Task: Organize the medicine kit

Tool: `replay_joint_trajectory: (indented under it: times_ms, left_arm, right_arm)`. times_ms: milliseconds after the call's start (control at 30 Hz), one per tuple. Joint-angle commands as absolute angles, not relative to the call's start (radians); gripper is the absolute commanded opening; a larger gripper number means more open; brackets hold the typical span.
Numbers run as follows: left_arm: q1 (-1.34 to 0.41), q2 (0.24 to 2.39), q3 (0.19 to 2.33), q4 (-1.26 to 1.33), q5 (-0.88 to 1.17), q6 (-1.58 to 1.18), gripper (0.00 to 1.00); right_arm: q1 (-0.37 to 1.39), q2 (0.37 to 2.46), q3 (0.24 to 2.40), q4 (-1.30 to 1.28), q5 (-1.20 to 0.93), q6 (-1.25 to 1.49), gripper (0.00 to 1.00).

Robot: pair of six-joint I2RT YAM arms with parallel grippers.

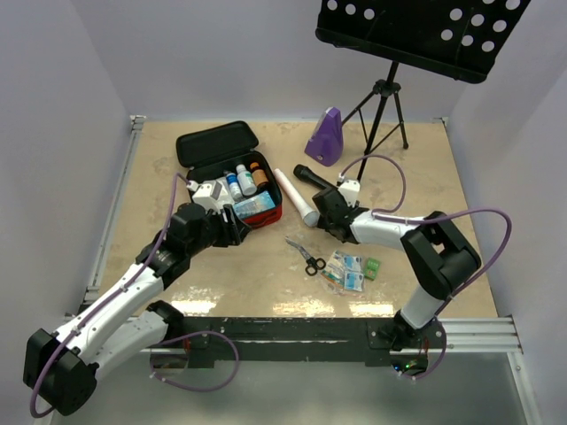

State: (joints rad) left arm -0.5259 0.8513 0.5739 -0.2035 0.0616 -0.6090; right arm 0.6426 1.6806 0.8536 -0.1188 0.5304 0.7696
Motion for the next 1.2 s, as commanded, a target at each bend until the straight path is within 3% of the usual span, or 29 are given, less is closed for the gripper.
replay_joint_trajectory:
  times_ms: [0,300,500,833,1033,1167]
  left_arm:
    - [-0.525,0.838,0.583,-0.204,0.051,-0.618,0.57]
    - [-0.523,0.842,0.571,-0.183,0.063,-0.623,0.57]
    - [-0.525,0.836,0.572,-0.189,0.060,-0.621,0.57]
    - [-0.523,0.856,0.569,-0.176,0.072,-0.634,0.56]
    - [-0.523,0.830,0.606,-0.221,0.005,-0.632,0.56]
    - [-0.525,0.790,0.658,-0.310,-0.132,-0.634,0.56]
  right_arm:
    - [0.640,1.683,0.845,-0.193,0.450,0.772,0.48]
    - [0.641,1.611,0.793,-0.221,0.396,0.765,0.16]
    - [0.661,1.455,0.788,-0.290,0.382,0.796,0.01]
    - [0.761,1.230,0.847,-0.454,0.388,0.845,0.00]
    - [0.828,1.083,0.923,-0.345,0.325,0.775,0.00]
    - [0.838,1.113,1.021,-0.295,0.305,0.701,0.00]
